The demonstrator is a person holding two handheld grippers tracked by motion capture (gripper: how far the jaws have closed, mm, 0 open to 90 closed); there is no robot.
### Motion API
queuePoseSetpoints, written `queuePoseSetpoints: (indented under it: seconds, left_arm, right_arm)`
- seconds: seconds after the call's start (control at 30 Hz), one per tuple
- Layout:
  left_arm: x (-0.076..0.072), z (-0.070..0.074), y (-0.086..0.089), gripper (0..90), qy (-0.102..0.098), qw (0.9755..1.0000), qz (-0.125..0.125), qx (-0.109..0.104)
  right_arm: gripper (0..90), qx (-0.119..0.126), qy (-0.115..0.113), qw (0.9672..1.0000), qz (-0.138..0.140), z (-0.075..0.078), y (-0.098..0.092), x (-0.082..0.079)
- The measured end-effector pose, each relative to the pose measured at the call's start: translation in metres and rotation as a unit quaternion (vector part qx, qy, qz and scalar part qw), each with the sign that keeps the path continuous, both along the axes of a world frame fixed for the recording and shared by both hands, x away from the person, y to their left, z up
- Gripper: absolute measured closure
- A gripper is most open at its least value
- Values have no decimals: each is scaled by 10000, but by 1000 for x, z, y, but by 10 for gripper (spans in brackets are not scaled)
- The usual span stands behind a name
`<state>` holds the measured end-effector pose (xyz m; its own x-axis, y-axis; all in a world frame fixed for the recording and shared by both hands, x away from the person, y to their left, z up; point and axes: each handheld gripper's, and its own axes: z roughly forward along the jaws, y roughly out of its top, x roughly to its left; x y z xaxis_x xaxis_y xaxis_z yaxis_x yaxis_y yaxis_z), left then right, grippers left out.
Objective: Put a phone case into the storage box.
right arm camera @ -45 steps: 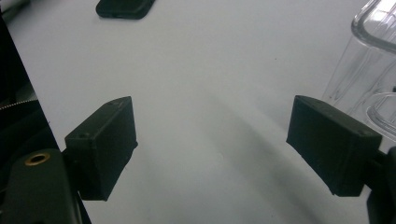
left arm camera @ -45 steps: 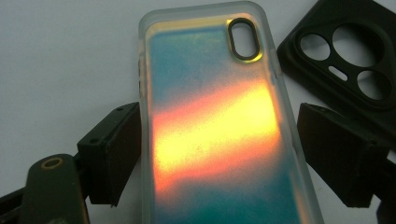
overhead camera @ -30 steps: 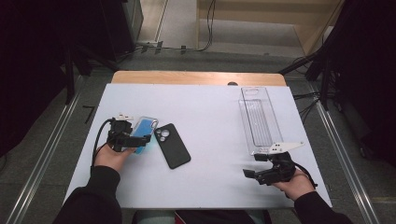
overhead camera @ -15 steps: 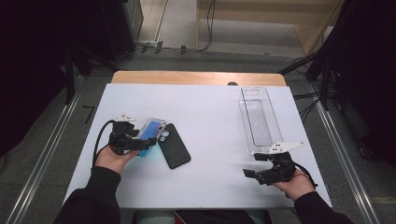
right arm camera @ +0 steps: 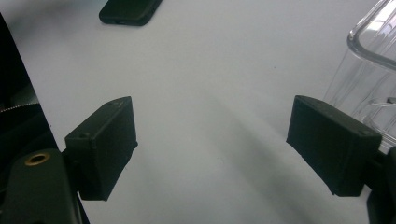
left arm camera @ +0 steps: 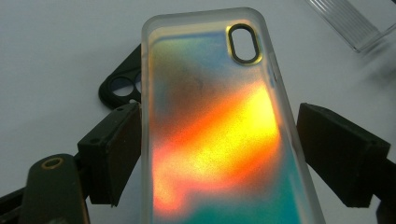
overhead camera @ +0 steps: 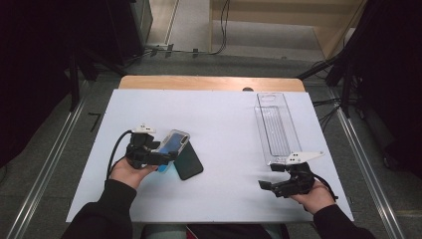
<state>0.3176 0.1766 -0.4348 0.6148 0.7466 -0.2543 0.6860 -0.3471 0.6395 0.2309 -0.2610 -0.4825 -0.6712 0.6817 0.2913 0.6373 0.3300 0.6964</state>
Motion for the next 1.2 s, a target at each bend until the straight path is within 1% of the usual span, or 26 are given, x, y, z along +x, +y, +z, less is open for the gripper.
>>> queuePoseSetpoints:
  seconds: [0.13, 0.23, 0.3, 0.47, 0.6, 0.63, 0.7, 0.77, 0.9, 0.93, 1.0, 1.07, 1.17, 1.2]
  left_arm:
    - [-2, -1, -7, 165, 66, 9999, -80, -76]
    - [-4, -1, -11, 165, 67, 9998, -126, -100]
    - [-6, -1, -14, 165, 55, 9998, -137, -158]
    - [-10, -1, -20, 165, -32, 9997, -142, -183]
    - [-13, -1, -23, 165, -117, 9996, -112, -247]
    - [-14, -1, -24, 165, -157, 9995, -90, -251]
    - [-16, 0, -27, 165, -222, 9993, -44, -301]
    - [-17, 0, -29, 165, -279, 9991, -45, -322]
    - [-21, -1, -34, 165, -402, 9984, -11, -389]
    - [-21, -1, -35, 165, -419, 9983, -14, -407]
    - [-22, -2, -36, 165, -512, 9977, 52, -437]
    - [-23, -3, -37, 165, -541, 9974, 80, -477]
    - [-25, -4, -39, 165, -685, 9965, 105, -475]
    - [-26, -5, -40, 165, -694, 9962, 109, -520]
  right_arm:
    - [141, 13, -17, 10000, 38, 1, 3, 0]
    - [141, 12, -10, 10000, 57, 2, 5, -1]
    - [140, 16, -22, 10000, 57, 2, 5, -1]
    - [141, 115, -35, 9999, -28, 4, 6, -1]
    - [140, 142, -52, 9999, 4, 7, 10, -1]
    - [141, 119, -68, 9999, 10, 8, 11, -2]
    - [140, -11, -86, 10000, 5, 10, 14, -2]
    - [140, -40, -110, 9999, -42, 12, 16, -2]
    - [141, 16, -171, 9998, -33, 17, 23, -1]
    - [141, 66, -162, 9998, -42, 18, 24, -1]
    - [141, 138, -134, 9998, -91, 20, 27, -1]
    - [140, 195, -122, 9997, -115, 22, 30, 0]
    - [140, 249, -89, 9995, -144, 24, 34, 2]
    - [140, 260, -68, 9995, -170, 25, 36, 2]
